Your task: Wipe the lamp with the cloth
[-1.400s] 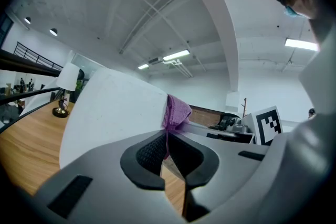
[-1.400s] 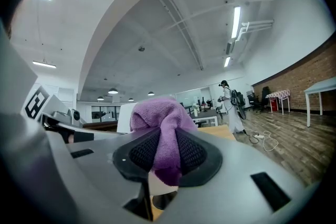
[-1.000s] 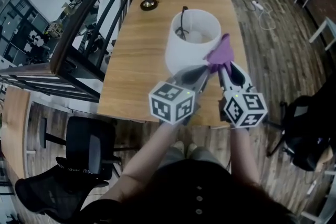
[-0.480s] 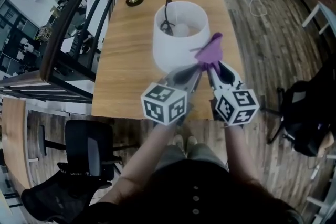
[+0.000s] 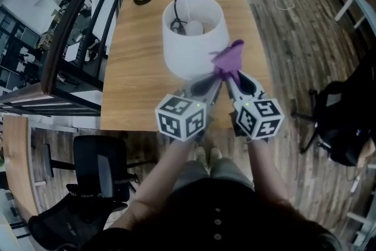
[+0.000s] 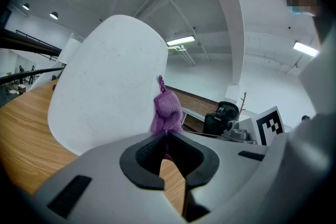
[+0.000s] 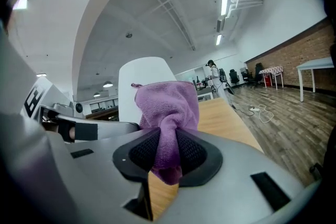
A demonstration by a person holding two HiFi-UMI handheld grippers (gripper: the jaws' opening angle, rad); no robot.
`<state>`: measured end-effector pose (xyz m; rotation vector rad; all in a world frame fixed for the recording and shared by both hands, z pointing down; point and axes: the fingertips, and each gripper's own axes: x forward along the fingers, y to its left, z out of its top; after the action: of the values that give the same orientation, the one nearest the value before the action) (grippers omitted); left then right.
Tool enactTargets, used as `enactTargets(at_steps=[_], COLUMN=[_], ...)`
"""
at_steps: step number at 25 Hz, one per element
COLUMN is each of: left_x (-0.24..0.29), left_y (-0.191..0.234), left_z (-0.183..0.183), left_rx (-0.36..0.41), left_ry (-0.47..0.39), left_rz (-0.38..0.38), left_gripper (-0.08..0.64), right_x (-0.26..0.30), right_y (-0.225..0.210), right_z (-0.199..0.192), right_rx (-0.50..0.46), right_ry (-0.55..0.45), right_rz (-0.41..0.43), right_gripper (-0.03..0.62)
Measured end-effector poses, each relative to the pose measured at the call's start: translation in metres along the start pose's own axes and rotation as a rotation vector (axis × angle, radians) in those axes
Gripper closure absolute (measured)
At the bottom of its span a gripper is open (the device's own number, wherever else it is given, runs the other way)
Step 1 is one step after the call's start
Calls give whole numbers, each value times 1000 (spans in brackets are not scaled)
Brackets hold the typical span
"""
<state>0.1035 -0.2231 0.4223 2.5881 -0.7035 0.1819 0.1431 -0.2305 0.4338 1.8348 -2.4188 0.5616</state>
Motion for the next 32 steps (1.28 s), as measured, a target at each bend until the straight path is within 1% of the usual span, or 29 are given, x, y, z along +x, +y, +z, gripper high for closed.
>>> enactTargets(at_steps=[6, 11, 14, 16, 20, 22, 27, 32], left_x=[1, 2, 4, 5, 6, 6, 11, 14], left_y=[-4, -9, -12, -16, -25, -30, -36, -36], left_z=[-6, 2, 13, 22, 45, 55, 82, 99], left_rx=[-9, -9, -2, 16, 92, 118, 150, 170], left_ry=[8, -12, -39, -57, -92, -109, -153, -182], left_rz=[-7, -11, -16, -20, -12, -15, -23, -19], left_gripper=[549, 549, 549, 549, 549, 549, 549, 549], right_x=[-8, -18, -21, -23, -29, -32, -32, -27], right_y=[-3, -9, -13, -15, -20, -23, -34, -37], right_z=[-10, 6, 20, 31, 62, 78, 118, 145], right_rx=[18, 28, 47, 42, 13, -3, -51, -82], right_ry=[24, -10, -52, -80, -146, -177, -250, -292], right_rz=[-8, -17, -15, -19, -23, -24, -36, -28], right_gripper=[514, 514, 514, 515, 514, 514, 514, 514])
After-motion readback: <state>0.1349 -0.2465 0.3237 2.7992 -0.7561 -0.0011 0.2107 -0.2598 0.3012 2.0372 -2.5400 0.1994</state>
